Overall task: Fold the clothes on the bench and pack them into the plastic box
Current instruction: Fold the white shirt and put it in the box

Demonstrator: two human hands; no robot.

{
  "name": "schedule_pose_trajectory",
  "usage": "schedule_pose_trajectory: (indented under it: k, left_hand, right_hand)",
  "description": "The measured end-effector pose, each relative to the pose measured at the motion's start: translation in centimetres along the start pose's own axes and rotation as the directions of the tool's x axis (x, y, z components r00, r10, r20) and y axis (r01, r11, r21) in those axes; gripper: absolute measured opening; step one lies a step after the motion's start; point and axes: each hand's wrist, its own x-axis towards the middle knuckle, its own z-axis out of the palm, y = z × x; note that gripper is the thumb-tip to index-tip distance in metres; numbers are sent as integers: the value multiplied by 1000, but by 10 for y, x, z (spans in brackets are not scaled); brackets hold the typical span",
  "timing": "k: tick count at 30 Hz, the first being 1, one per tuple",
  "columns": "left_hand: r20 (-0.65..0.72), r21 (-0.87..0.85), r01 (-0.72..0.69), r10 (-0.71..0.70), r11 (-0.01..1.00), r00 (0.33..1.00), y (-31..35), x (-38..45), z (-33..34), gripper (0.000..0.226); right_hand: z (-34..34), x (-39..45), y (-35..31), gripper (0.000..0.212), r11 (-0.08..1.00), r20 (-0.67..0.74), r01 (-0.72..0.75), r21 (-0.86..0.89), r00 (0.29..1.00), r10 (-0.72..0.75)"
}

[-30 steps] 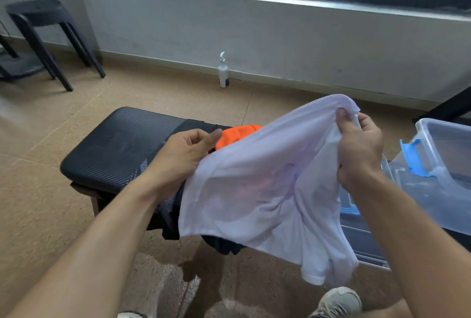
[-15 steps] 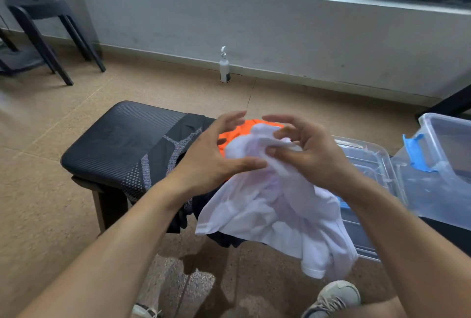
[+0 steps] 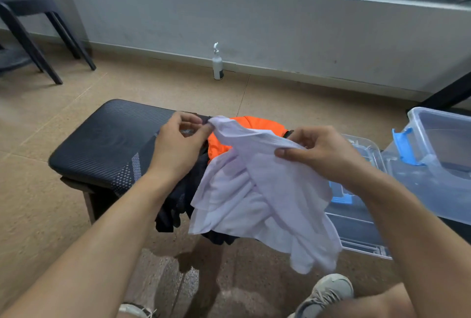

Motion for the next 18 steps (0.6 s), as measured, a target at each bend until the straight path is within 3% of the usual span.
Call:
schedule_pose_trajectory:
  k: [2,4,7,10,12,14,16,18]
  left_hand:
    - [107,213,68,-92,975,990,-11,4,-1,48]
    - [256,412,68,-187,909,948,-19,2,-1,57]
    - [393,611,-26,-274,791,878,-24,-7,5,59]
    - [372,703,-52,-305,709,876,-28,-9,9,54]
    - [384,685,-46,-306,727,871,-31,-6,9,42]
    - [401,592,-29,-263,805,877,-29,-3,8,29]
    - [359,445,0,-178,896,916,-23,0,4,26]
    - [245,209,38,-90,977,965,-17,6,-3,29]
  right_hand:
    - [-8,0,3,26,993,-132,-105,50,985,111]
    - [-16,2,8,31,926,-217,-201,319,936,278]
    - [-24,9,13,31,625,-101,-238,744,884,456]
    - [-32,7,9,36,392,128,-324,861,884,450]
    - [-37,3,6,37,381,202,-362,851,894,399]
    - [-43,2,6,41,409,158,-307,859,920,359]
    - [-48,3,7,41,407,3,-138,903,949,315]
    - [-52,3,8,22,385,-203,87,919,940,273]
